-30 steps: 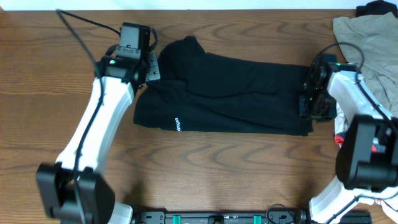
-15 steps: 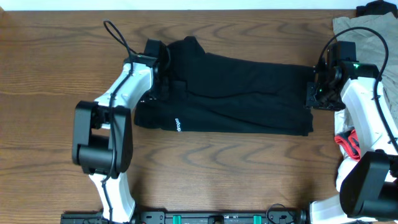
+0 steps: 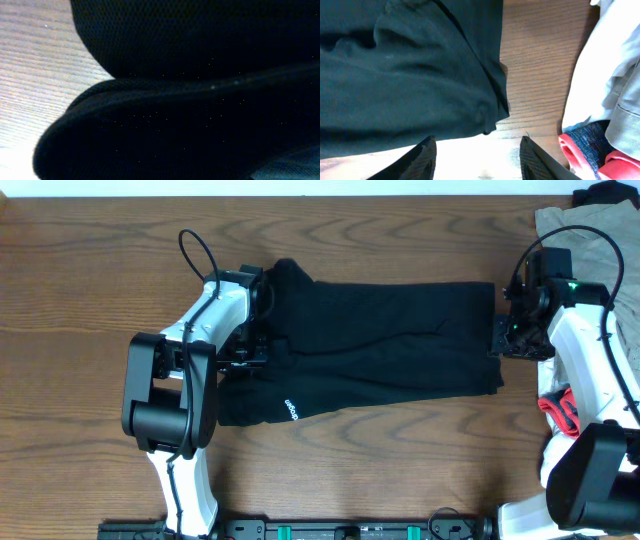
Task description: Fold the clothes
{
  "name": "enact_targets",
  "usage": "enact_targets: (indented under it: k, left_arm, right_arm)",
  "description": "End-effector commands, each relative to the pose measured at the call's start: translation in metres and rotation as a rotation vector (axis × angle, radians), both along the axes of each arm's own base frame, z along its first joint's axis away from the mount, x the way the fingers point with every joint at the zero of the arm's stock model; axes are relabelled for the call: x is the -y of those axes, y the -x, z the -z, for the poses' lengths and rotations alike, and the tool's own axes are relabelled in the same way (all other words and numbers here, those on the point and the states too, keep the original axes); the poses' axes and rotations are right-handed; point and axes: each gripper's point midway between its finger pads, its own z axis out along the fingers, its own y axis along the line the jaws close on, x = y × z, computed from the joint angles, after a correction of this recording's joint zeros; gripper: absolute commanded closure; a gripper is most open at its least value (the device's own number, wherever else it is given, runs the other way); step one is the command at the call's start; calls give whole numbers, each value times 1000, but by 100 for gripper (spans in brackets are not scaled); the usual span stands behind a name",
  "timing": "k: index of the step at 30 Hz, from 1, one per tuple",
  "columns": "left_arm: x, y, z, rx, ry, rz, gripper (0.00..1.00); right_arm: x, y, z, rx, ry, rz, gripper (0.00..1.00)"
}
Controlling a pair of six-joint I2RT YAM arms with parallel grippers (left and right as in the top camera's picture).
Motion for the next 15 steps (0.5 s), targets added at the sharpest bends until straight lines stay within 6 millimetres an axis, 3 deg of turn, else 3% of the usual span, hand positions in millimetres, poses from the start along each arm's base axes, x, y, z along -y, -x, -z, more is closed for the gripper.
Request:
enact_targets:
  k: [1,4,6,7,9,10,13,15]
  left_arm:
    - [2,-10,-11,46,6,2,56]
    - [5,-29,-41,155,27,13,56]
    - [9,-49,-74,294,54,18,55]
    - [11,-60,-89,365,69,30,51]
    - [15,-82,-116,509,94,62,27]
    - [16,-95,-130,589,105,84,20]
    - [15,-127,-155,744,154,99,12]
    - [18,-142,-157,783,254,87,11]
  right_arm:
    - [2,-4,-7,22,-1,-18,48]
    - [2,-4,-7,22,0,-21,48]
    - [2,-4,-7,22,0,-24,47]
    - [2,-4,-7,25,1,-24,47]
    - [1,-5,-7,26,-1,-24,47]
    - [1,-5,-7,26,-3,-25,47]
    - [1,-4,-7,23,-4,-24,47]
    - [0,-3,-7,18,-8,-25,47]
